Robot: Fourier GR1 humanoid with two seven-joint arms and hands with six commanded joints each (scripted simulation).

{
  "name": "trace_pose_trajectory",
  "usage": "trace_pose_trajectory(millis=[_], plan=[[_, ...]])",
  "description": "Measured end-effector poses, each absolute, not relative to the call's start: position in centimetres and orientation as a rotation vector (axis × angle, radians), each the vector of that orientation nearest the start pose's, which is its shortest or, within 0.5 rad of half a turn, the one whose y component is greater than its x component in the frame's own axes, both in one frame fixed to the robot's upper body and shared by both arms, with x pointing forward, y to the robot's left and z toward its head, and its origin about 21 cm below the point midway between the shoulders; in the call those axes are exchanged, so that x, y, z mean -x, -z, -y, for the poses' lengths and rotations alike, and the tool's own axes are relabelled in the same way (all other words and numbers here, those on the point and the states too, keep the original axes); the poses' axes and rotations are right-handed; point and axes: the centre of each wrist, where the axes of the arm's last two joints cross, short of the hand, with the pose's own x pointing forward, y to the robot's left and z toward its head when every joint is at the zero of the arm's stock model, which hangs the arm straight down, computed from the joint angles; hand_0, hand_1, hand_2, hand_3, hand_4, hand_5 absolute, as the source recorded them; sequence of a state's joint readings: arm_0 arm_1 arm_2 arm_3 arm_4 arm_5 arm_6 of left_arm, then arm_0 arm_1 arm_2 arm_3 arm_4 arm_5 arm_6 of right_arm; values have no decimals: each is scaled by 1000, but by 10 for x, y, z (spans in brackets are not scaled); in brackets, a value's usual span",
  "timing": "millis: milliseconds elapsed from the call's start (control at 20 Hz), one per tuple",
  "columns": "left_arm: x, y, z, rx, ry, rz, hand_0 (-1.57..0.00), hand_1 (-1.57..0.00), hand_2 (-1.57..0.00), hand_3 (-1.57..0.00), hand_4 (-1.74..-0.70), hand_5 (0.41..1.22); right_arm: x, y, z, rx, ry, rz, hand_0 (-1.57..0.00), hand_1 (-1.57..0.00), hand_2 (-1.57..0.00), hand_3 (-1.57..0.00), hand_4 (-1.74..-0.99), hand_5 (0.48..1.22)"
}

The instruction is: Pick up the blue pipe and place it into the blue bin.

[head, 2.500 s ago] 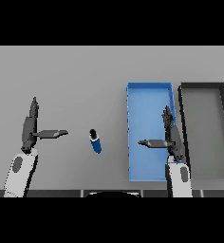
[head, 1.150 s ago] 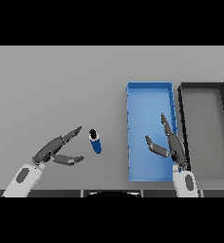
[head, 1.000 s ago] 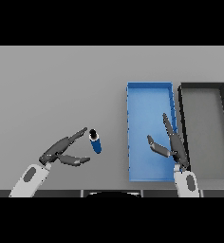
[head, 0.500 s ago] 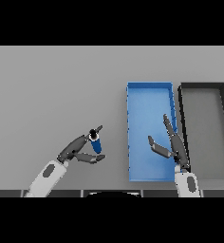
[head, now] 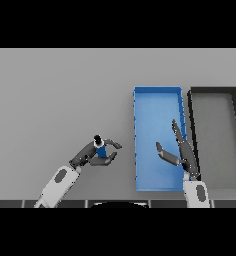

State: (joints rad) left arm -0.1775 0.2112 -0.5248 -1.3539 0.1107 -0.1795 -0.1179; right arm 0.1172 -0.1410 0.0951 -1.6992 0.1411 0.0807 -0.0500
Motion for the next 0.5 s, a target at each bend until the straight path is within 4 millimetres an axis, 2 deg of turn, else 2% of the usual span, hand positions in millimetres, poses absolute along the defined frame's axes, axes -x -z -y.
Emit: trace_pose_trajectory(millis=[100,200,350,500], plan=[[-254,30,-151,477,665,1461,-941,-1023,-1087,-1098,-1553,1020,-216,-6,246,102,-346,1607,1,1,1,1,-1309,664],[-252,28,-146,490,675,1447,-1168,-1220,-1261,-1250,-1617,1092,-217,-9,245,102,-347,1604,1,1,1,1,-1307,666],[-247,28,-141,476,697,1478,-1364,-1391,-1412,-1381,-1670,1155,-215,-9,248,112,-358,1595,1,1,1,1,-1288,664],[-245,19,-136,504,680,1547,-1465,-1479,-1490,-1430,-1698,1187,-218,-9,246,113,-360,1596,1,1,1,1,-1279,656]])
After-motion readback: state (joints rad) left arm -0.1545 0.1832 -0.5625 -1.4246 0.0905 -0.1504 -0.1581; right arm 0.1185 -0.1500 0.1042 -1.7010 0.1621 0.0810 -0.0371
